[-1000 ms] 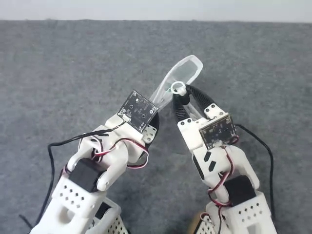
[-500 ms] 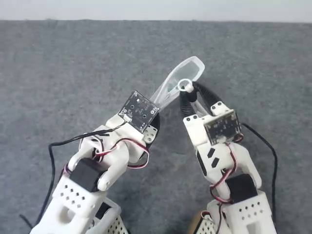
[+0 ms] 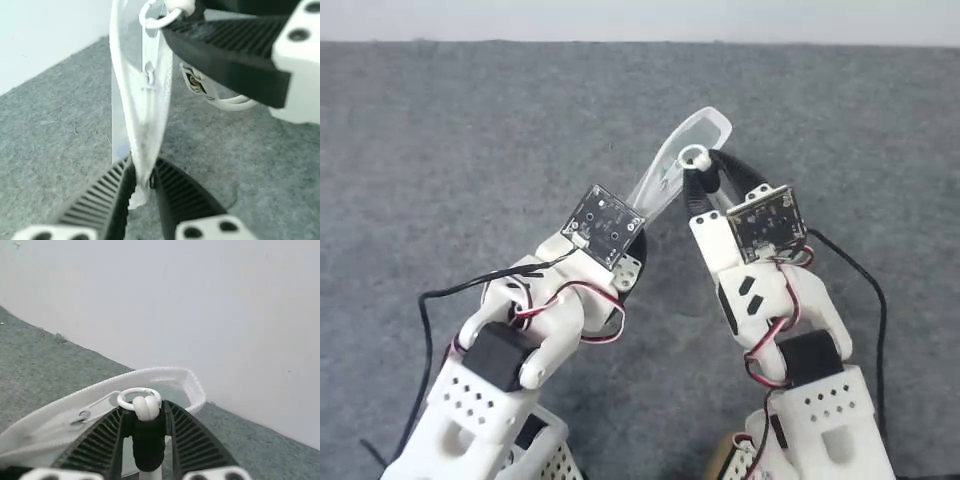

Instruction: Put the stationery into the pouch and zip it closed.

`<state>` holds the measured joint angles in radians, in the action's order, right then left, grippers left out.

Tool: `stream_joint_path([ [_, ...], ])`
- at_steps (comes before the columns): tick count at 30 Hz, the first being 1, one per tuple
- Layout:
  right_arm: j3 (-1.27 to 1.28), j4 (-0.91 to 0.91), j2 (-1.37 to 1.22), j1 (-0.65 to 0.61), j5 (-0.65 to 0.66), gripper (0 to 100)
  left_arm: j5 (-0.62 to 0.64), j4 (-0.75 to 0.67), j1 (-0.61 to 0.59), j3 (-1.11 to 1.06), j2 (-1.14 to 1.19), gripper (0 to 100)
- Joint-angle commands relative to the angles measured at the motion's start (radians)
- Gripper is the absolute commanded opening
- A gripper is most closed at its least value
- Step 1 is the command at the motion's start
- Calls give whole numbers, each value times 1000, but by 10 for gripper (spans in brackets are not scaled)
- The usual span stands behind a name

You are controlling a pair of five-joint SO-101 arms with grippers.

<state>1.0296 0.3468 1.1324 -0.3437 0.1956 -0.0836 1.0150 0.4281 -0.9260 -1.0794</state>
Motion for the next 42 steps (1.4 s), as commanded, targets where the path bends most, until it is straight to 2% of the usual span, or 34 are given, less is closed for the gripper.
stream_joint_path([
  [1,-72,-62,-10,94,-2,6,-8,18,-11,-1,-12,8],
  [14,-74,-127,-18,179,40,6,-8,15,-11,-1,-12,8],
  [17,-95,-128,-70,182,40,6,-8,15,-11,1,-12,8],
  [24,-163,-145,-228,277,31,6,-6,18,-11,5,-12,8],
  [42,-161,-147,-242,423,31,7,-5,17,-11,2,-12,8],
])
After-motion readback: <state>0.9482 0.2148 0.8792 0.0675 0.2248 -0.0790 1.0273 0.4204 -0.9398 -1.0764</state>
